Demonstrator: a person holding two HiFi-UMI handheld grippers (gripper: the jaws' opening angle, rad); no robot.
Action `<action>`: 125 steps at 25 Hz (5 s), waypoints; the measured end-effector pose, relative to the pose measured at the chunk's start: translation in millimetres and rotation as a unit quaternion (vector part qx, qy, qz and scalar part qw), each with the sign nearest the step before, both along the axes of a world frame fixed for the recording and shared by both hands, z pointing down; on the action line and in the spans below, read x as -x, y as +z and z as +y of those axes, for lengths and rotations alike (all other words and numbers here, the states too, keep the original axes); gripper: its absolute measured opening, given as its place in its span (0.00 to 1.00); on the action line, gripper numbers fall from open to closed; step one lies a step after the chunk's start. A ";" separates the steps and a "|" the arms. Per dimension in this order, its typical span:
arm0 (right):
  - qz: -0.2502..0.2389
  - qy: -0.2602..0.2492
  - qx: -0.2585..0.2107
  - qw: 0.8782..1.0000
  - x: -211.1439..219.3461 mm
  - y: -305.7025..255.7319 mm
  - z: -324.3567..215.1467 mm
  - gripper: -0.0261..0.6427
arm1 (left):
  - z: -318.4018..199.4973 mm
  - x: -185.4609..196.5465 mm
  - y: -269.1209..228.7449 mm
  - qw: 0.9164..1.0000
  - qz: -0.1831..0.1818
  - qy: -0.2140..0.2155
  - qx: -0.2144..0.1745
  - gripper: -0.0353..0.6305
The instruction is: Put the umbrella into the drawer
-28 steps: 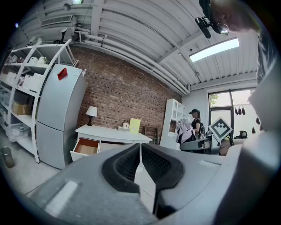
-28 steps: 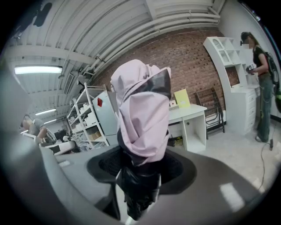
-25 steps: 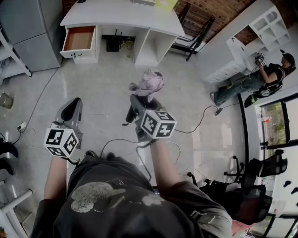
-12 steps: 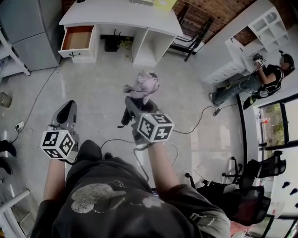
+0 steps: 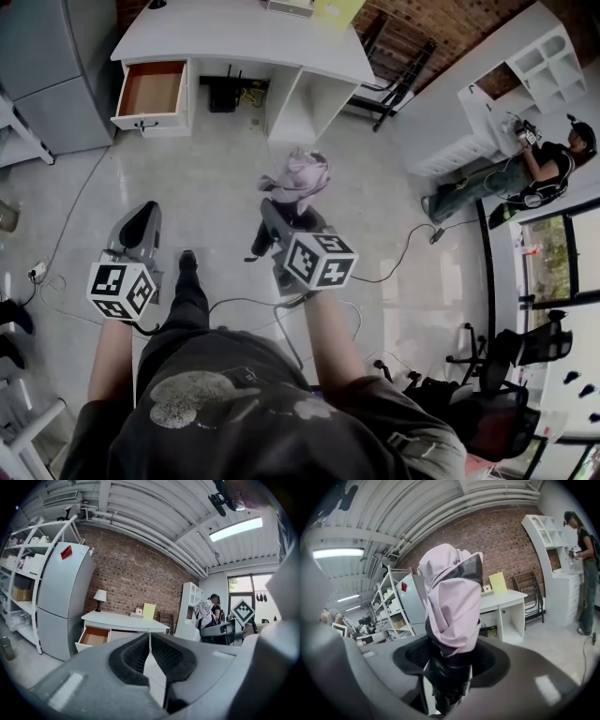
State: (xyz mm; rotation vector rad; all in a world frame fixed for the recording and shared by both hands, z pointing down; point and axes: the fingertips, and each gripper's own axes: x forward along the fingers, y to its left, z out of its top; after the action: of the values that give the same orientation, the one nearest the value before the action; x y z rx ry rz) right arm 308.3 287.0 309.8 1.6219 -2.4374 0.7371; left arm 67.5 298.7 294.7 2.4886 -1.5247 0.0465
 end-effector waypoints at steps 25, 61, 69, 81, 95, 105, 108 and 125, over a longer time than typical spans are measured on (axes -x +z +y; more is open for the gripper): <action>0.018 -0.021 0.041 0.999 108.5 23.2 -323.3 0.39 | -321.8 110.8 27.9 0.999 0.009 -0.007 0.043 0.09; 0.073 -0.524 0.131 0.838 394.9 187.7 -576.2 0.39 | -420.7 227.0 108.1 0.866 0.037 -0.476 0.147 0.09; 0.110 -0.511 0.103 0.846 423.9 241.8 -575.2 0.39 | -417.7 245.6 146.2 0.861 0.065 -0.483 0.148 0.09; 0.179 -0.460 0.120 0.861 457.4 329.6 -600.8 0.39 | -436.3 273.2 232.4 0.874 0.099 -0.426 0.211 0.09; 0.257 -0.398 0.184 0.861 458.3 419.3 -637.6 0.39 | -461.1 321.9 275.6 0.899 0.065 -0.376 0.212 0.09; 0.288 -0.387 0.202 0.852 461.2 448.5 -652.5 0.39 | -471.4 329.3 282.2 0.906 0.067 -0.357 0.218 0.09; 0.299 -0.390 0.212 0.844 461.4 458.2 -651.4 0.39 | -469.6 331.6 287.3 0.902 0.069 -0.364 0.222 0.09; 0.300 -0.395 0.196 0.846 462.9 451.8 -646.3 0.54 | -471.8 324.3 273.3 0.901 0.064 -0.364 0.228 0.09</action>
State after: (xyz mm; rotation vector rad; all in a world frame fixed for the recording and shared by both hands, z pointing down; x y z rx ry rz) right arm -154.6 -359.2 761.5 0.4767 -2.0042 0.4344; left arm -256.8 -173.2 568.0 1.4371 -1.9988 0.0988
